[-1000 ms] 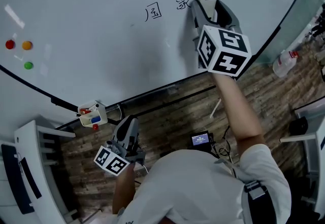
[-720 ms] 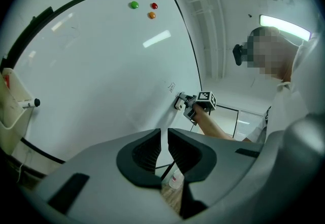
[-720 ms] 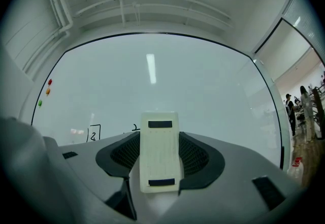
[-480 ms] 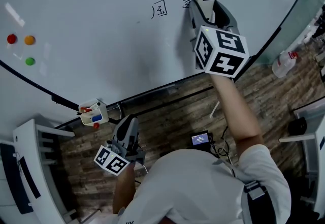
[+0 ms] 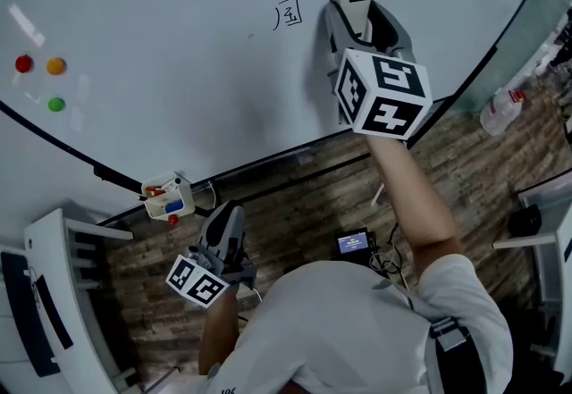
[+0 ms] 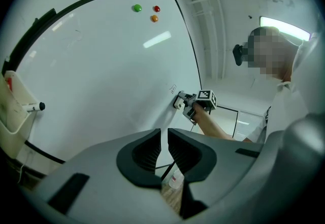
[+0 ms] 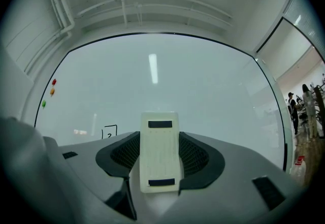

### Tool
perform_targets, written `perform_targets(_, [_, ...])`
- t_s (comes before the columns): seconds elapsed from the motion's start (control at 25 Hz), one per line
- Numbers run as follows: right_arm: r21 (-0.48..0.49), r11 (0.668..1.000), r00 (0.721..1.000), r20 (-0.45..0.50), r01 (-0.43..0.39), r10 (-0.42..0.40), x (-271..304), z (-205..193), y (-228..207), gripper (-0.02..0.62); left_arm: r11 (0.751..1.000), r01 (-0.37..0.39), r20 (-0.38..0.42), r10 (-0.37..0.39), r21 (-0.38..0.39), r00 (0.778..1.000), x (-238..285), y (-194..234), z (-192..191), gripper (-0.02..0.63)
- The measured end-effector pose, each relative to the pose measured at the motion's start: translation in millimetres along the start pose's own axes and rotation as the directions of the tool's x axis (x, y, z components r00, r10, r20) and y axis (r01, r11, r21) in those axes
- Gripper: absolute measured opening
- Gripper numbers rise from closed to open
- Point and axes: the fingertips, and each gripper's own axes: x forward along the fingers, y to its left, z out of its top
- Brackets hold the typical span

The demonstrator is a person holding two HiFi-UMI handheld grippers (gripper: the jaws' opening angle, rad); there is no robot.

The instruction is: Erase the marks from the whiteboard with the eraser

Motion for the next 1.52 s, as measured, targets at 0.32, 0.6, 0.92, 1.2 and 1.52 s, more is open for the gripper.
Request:
perform_targets(0.32, [0.004,1.0,1.0,-0.003,-0.003,0.003,-1.5,-2.7,20.4,0.253,1.0,0.007,-0.003,-0.007,0.009,1.0,-11.1,4.6,7.1,0.032])
perform_targets(0.6, [0.016,1.0,1.0,-0.007,-0.009,0.01,-2.7,-3.0,35.1,0.253,1.0,0.017,-0.007,-0.017,0.013,1.0,-18.3,7.0,12.2,0.032])
perform_targets(0.92, [0.016,1.0,1.0,-0.001,-0.005,0.005,-3.3,-4.2,50.6,0.253,1.0,0.013,-0.009,-0.013,0.01,1.0,-28.6,15.3,15.5,0.032])
perform_targets(1.2, [-0.017,0.999,0.999,0.002,-0.036,0.036,-4.9,-6.7,77.0,0.253,1.0,0.003,-0.007,-0.003,0.006,1.0,-37.0,18.5,15.9,0.032])
perform_targets(1.52, [-0.032,0.997,0.997,-0.016,-0.07,0.07,-6.1,-11.8,96.7,0.253,1.0,-0.004,0.0,0.004,-0.01,1.0,-46.0,21.0,12.7,0.032])
